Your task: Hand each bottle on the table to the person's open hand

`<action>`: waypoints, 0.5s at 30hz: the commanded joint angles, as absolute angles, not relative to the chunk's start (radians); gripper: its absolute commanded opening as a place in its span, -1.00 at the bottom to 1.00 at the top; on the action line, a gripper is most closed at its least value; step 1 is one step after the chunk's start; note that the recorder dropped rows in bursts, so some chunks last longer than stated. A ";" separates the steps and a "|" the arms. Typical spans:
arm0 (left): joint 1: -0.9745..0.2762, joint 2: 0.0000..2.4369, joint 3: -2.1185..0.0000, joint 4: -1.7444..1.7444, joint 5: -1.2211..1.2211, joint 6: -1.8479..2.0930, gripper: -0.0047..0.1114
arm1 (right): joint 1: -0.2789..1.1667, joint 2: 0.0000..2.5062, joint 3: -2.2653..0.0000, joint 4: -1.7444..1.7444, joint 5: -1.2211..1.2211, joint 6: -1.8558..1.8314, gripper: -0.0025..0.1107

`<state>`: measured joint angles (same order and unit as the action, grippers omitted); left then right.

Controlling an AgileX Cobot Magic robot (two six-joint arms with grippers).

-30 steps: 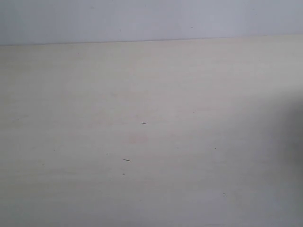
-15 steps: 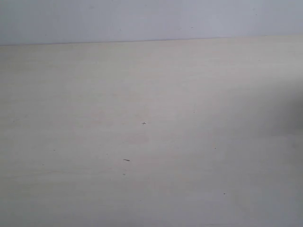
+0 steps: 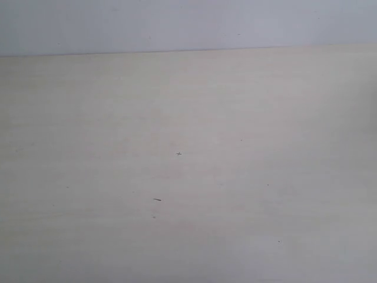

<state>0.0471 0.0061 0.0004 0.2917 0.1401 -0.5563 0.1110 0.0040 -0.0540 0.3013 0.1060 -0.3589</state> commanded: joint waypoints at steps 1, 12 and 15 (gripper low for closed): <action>0.050 0.000 0.000 0.295 0.140 -0.559 -0.92 | 0.013 0.000 0.000 0.333 0.048 -0.313 -0.96; 0.050 0.000 0.000 0.297 0.140 -0.559 -0.92 | -0.038 0.000 0.000 0.328 0.078 -0.352 -0.96; 0.050 0.000 0.000 0.297 0.140 -0.559 -0.92 | -0.038 0.000 0.000 0.328 0.065 -0.356 -0.96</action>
<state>0.0471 0.0061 0.0004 0.2935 0.1401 -0.5563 -0.0330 0.0040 -0.0047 0.3263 0.0855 -0.3440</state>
